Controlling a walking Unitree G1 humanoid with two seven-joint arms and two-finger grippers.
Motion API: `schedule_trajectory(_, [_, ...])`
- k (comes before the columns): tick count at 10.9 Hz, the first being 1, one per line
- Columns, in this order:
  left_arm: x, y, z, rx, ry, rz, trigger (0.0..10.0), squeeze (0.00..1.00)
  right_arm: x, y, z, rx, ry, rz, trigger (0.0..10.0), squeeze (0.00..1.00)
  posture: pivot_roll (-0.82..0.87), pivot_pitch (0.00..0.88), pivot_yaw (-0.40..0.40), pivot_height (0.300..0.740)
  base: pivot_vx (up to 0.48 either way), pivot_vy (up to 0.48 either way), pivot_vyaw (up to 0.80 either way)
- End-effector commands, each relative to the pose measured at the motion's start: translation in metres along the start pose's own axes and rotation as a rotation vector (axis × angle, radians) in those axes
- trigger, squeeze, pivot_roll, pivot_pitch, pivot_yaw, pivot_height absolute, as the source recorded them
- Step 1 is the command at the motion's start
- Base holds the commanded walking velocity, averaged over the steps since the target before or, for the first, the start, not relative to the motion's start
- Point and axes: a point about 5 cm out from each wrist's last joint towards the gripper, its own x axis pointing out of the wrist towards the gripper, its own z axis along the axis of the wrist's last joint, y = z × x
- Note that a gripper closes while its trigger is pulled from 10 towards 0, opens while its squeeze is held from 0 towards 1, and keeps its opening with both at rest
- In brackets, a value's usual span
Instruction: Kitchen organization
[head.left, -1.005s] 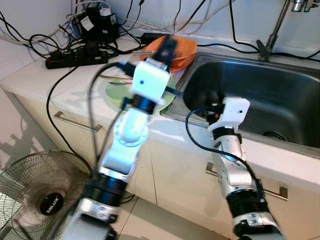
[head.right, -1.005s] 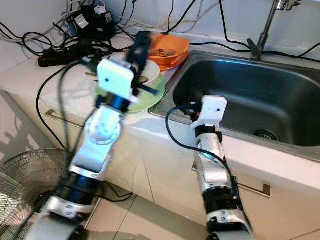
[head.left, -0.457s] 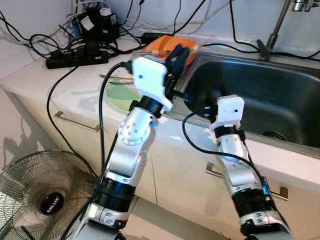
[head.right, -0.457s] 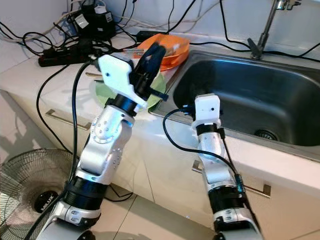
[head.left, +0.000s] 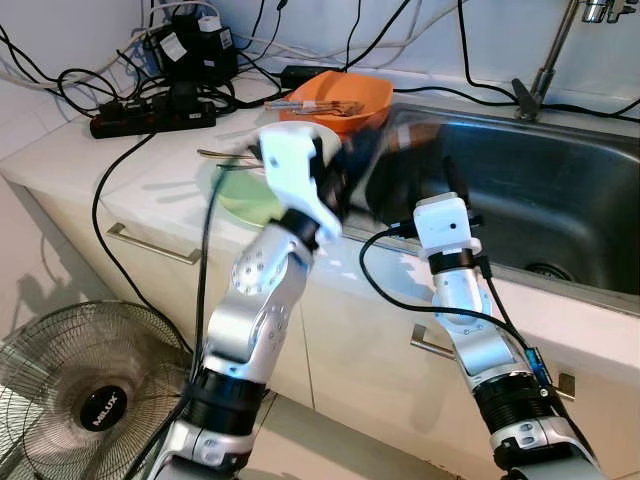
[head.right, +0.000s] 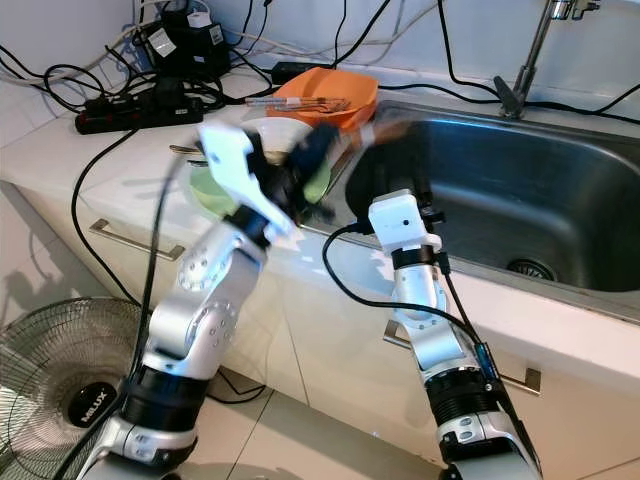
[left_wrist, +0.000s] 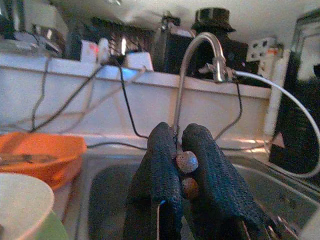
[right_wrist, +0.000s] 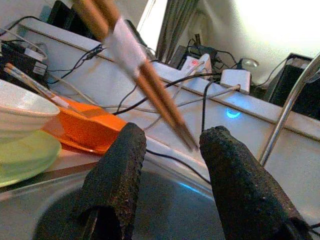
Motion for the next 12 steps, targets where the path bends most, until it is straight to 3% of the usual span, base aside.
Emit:
schedule_trajectory(1, [-0.001,-0.005,0.002,-0.01,0.01,-0.047,10.0,0.0,0.005,0.002,0.008,-0.003,-0.046,-0.001,10.0,0.0,0.08,0.0,0.092,0.74,0.0,0.0,0.0])
schedule_trajectory(4, [-0.007,0.0,0.003,-0.057,0.037,-0.05,10.0,0.0,0.005,0.002,0.009,-0.011,-0.048,-0.019,10.0,0.0,0.08,0.0,0.092,0.74,0.0,0.0,0.0])
schedule_trajectory(12, [-0.011,-0.01,-0.007,-0.109,0.115,-0.136,10.0,0.0,0.004,0.012,0.012,0.016,-0.056,0.004,10.0,0.0,0.08,0.0,0.097,0.74,0.0,0.0,0.0])
